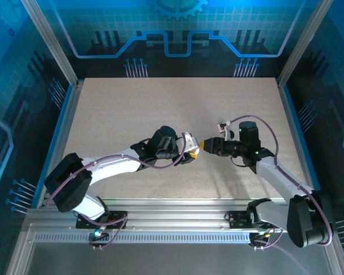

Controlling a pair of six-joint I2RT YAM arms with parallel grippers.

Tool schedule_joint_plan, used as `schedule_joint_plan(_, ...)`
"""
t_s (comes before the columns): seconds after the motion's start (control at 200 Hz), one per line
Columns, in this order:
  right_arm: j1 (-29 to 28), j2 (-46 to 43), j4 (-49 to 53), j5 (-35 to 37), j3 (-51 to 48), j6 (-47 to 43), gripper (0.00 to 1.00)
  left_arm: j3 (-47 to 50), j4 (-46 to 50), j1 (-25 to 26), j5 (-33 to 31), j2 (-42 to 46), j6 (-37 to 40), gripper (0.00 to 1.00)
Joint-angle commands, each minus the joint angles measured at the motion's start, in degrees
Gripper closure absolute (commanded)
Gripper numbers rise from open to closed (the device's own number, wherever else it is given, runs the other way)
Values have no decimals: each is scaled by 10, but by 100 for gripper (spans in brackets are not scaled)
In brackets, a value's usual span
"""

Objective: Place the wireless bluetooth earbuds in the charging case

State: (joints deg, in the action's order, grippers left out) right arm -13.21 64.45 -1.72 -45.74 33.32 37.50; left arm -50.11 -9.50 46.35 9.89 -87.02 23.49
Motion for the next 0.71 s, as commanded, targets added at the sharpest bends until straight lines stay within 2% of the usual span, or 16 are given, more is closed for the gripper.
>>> schedule_joint_plan(0.0,-13,-4,18,-5,19,-10,48,-20,-4,5,3,2,15,55)
schedule_joint_plan(0.28,-35,17,16,7,21,-12,49,-20,-11,7,5,6,13,55)
schedule_joint_plan(0.485,-48,36,12,4,34,-15,55,-24,-23,9,9,3,10,55)
schedule_joint_plan(0.7,-52,46,7,-1,39,-19,66,-21,-25,10,8,9,14,55)
